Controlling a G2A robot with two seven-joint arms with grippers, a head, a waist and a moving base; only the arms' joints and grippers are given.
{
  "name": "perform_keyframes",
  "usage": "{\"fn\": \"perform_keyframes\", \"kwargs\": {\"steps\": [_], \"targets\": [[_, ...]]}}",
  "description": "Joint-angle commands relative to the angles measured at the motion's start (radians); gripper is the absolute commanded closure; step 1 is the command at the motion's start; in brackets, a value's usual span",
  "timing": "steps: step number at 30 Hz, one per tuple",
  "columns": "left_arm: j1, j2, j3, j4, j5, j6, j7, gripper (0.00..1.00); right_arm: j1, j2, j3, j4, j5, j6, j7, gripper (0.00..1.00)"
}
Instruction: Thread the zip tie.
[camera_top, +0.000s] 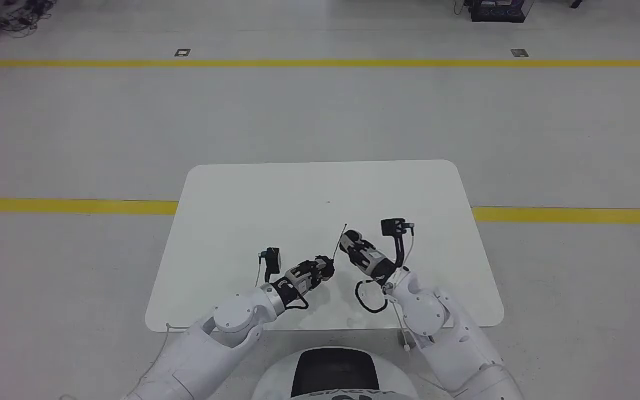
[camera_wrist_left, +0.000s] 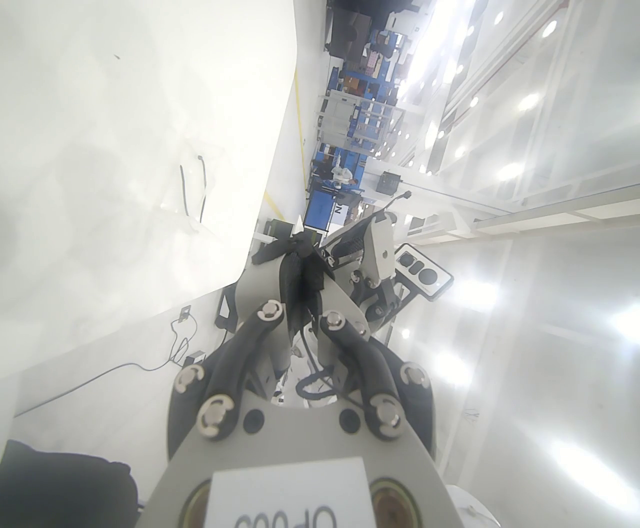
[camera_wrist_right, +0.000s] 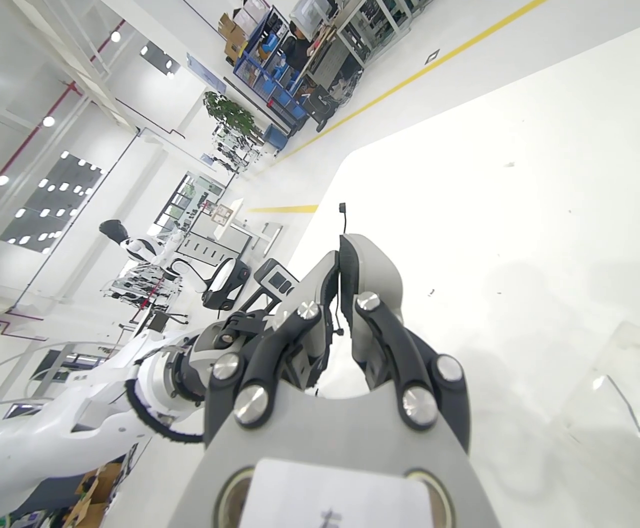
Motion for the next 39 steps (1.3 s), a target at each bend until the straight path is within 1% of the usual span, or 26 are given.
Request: {"fn": "perform_keyframes", "kwargs": {"steps": [1, 14, 28, 35, 39], "targets": [[0.000, 0.000, 0.000, 0.000, 0.000, 0.000, 0.000, 1.00, 0.001, 0.001, -0.002, 0.002, -0.001, 0.003, 0.002, 1.00], [0.000, 0.000, 0.000, 0.000, 0.000, 0.000, 0.000, 1.00, 0.010, 0.006, -0.012, 0.008, -0.029, 0.030, 0.007, 1.00], [0.000, 0.000, 0.000, 0.000, 0.000, 0.000, 0.000, 1.00, 0.001, 0.015, 0.003, 0.006, -0.050, 0.046, -0.001, 1.00], [0.000, 0.000, 0.000, 0.000, 0.000, 0.000, 0.000, 1.00, 0.001, 0.018, -0.002, 0.005, -0.050, 0.040, -0.001, 1.00], [0.000, 0.000, 0.000, 0.000, 0.000, 0.000, 0.000, 1.00, 0.002, 0.019, -0.008, 0.005, -0.045, 0.023, 0.000, 1.00]]}}
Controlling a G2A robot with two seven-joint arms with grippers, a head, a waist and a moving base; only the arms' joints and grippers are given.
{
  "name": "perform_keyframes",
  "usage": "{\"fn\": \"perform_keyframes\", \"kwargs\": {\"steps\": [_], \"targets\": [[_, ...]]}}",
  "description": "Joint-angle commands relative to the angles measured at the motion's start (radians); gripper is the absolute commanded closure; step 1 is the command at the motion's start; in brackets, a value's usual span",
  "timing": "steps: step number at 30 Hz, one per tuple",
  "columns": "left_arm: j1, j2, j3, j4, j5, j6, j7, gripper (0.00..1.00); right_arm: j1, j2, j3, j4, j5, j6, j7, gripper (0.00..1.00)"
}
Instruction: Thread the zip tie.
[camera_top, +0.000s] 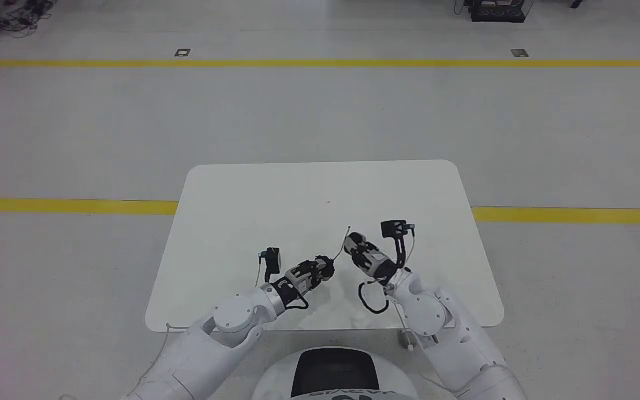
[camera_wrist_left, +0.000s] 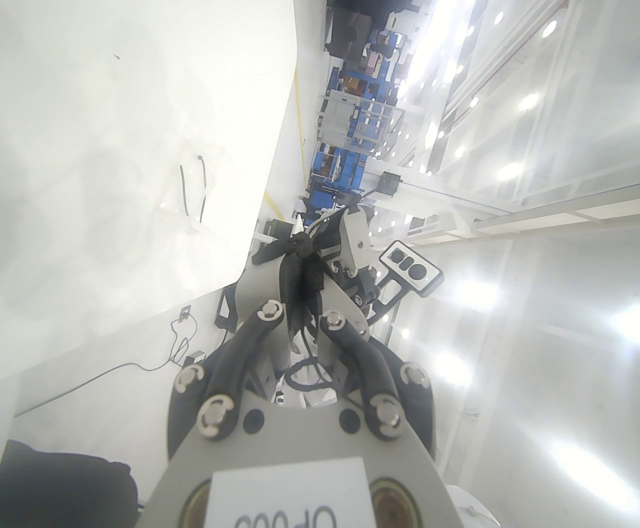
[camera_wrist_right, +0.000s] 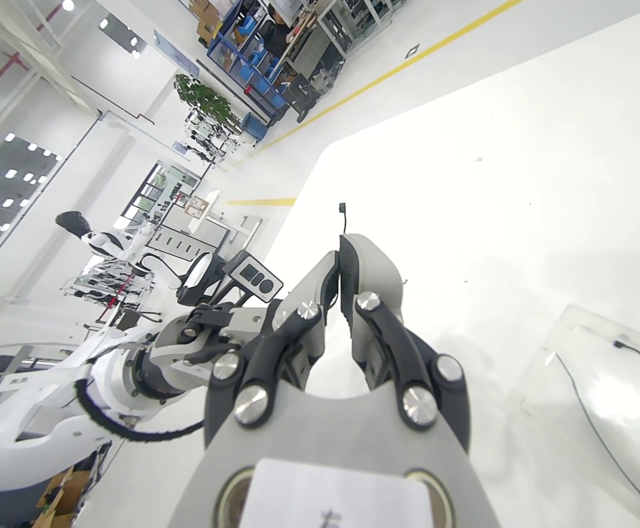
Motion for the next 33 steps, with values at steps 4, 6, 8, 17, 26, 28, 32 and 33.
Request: {"fn": "perform_keyframes", "kwargs": {"steps": [4, 6, 8, 17, 26, 28, 32, 33], "targets": [[0.000, 0.000, 0.000, 0.000, 0.000, 0.000, 0.000, 1.00, -0.001, 0.002, -0.002, -0.003, 0.014, -0.029, -0.003, 1.00], [0.000, 0.000, 0.000, 0.000, 0.000, 0.000, 0.000, 1.00, -0.002, 0.003, -0.002, -0.005, 0.024, -0.042, -0.004, 1.00], [0.000, 0.000, 0.000, 0.000, 0.000, 0.000, 0.000, 1.00, -0.002, 0.004, 0.000, -0.005, 0.030, -0.050, -0.002, 1.00], [0.000, 0.000, 0.000, 0.000, 0.000, 0.000, 0.000, 1.00, -0.001, 0.008, -0.004, -0.005, 0.057, -0.089, 0.009, 1.00], [0.000, 0.000, 0.000, 0.000, 0.000, 0.000, 0.000, 1.00, 0.001, 0.012, -0.018, -0.012, 0.086, -0.100, 0.016, 1.00], [0.000, 0.000, 0.000, 0.000, 0.000, 0.000, 0.000, 1.00, 0.002, 0.014, -0.022, -0.014, 0.091, -0.100, 0.017, 1.00], [0.000, 0.000, 0.000, 0.000, 0.000, 0.000, 0.000, 1.00, 0.003, 0.019, -0.026, -0.018, 0.100, -0.100, 0.015, 1.00], [0.000, 0.000, 0.000, 0.000, 0.000, 0.000, 0.000, 1.00, 0.003, 0.020, -0.027, -0.019, 0.101, -0.100, 0.014, 1.00]]}}
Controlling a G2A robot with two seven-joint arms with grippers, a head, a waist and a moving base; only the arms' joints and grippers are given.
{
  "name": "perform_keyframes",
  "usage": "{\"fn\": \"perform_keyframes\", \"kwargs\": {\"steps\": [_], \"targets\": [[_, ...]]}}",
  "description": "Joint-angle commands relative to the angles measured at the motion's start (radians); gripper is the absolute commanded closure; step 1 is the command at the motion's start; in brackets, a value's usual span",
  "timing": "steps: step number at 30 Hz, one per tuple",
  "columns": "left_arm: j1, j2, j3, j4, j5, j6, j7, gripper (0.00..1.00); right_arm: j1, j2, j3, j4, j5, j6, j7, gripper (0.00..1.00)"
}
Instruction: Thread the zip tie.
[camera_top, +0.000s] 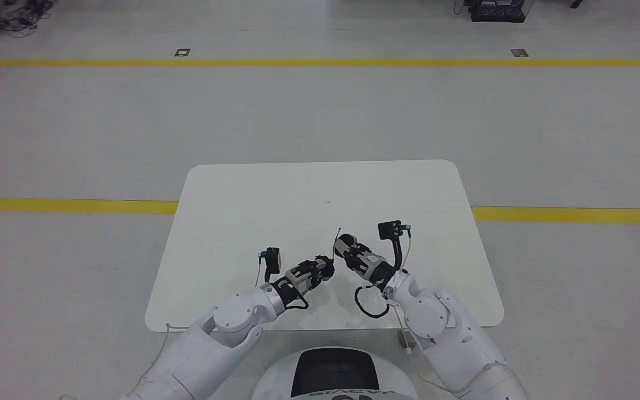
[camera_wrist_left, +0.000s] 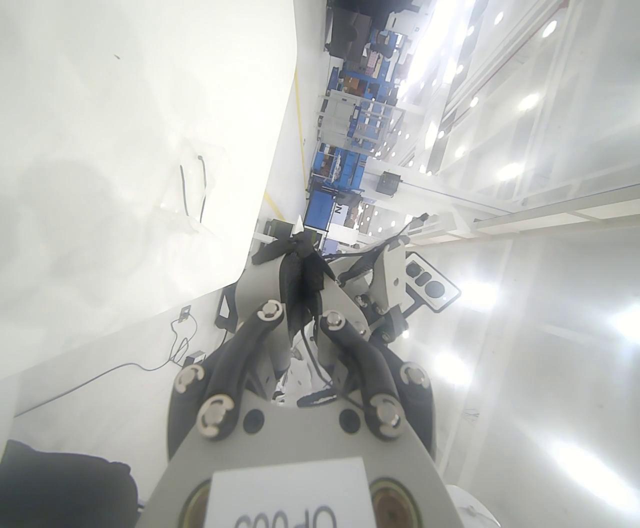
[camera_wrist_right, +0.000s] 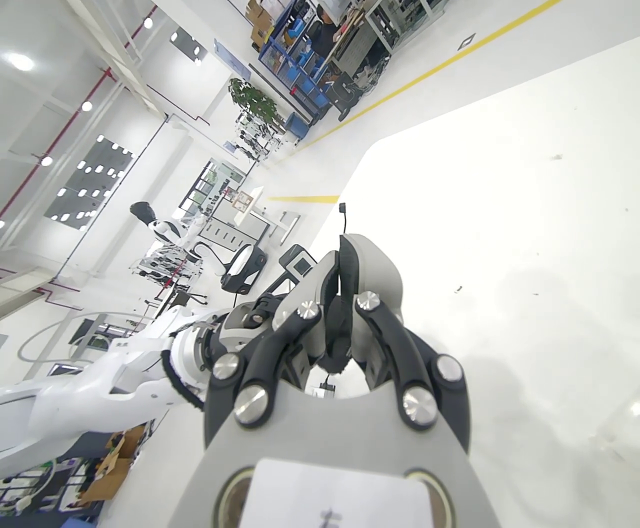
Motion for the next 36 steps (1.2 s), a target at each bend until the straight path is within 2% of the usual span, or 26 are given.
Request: {"fn": "perform_keyframes", "kwargs": {"steps": [1, 5, 17, 28, 36], "targets": [[0.000, 0.000, 0.000, 0.000, 0.000, 0.000, 0.000, 1.00, 0.001, 0.003, -0.002, -0.001, 0.003, 0.000, -0.001, 1.00], [0.000, 0.000, 0.000, 0.000, 0.000, 0.000, 0.000, 1.00, 0.004, 0.006, -0.001, 0.012, -0.004, 0.001, -0.001, 1.00], [0.000, 0.000, 0.000, 0.000, 0.000, 0.000, 0.000, 1.00, 0.012, 0.008, -0.009, 0.023, -0.030, 0.049, -0.018, 1.00], [0.000, 0.000, 0.000, 0.000, 0.000, 0.000, 0.000, 1.00, 0.001, 0.016, 0.015, 0.014, -0.029, 0.048, -0.017, 1.00], [0.000, 0.000, 0.000, 0.000, 0.000, 0.000, 0.000, 1.00, 0.006, 0.018, 0.004, 0.013, -0.032, 0.036, -0.002, 1.00]]}}
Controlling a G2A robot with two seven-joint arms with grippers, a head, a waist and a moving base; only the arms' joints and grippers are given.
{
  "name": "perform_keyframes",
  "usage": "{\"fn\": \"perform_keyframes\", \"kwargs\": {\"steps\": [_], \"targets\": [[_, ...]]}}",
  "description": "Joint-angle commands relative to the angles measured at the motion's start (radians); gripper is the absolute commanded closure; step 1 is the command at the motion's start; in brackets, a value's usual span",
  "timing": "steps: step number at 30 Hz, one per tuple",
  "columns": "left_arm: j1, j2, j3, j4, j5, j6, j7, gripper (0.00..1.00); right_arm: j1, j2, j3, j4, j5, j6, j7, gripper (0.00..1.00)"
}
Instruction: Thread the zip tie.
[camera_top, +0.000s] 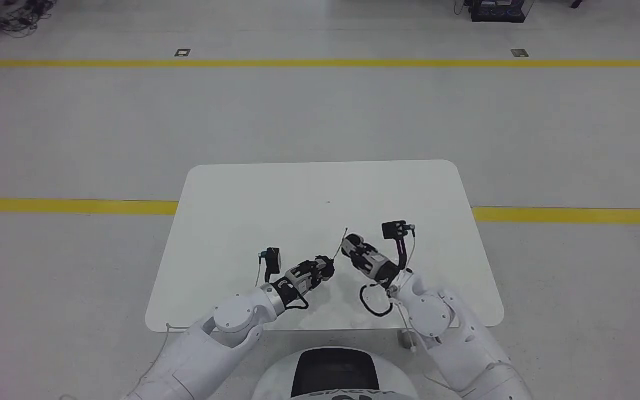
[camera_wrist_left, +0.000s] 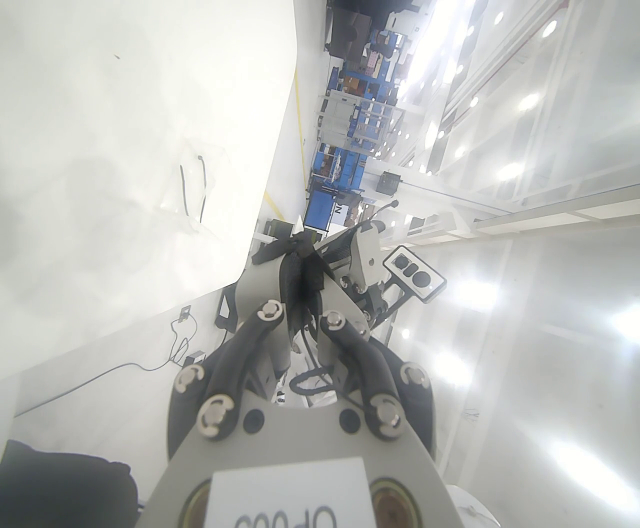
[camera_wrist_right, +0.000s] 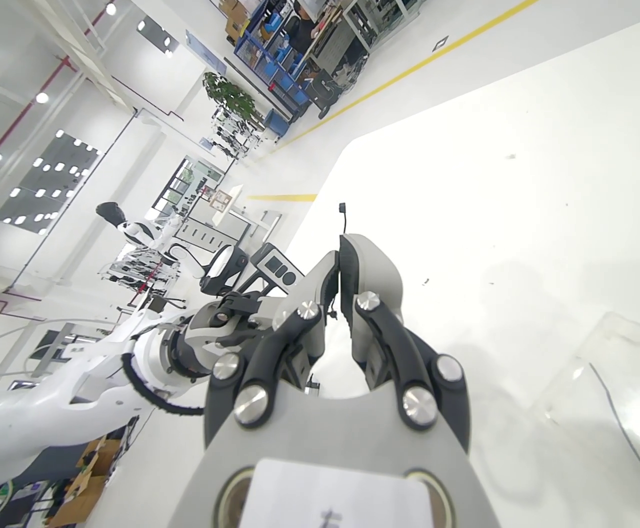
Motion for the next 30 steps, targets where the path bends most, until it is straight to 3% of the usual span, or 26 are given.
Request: {"fn": "perform_keyframes", "kwargs": {"steps": [1, 30], "targets": [[0.000, 0.000, 0.000, 0.000, 0.000, 0.000, 0.000, 1.00, 0.002, 0.000, -0.004, 0.001, -0.001, -0.003, 0.002, 1.00], [0.000, 0.000, 0.000, 0.000, 0.000, 0.000, 0.000, 1.00, 0.011, 0.006, -0.032, 0.009, -0.014, -0.016, 0.011, 1.00]]}}
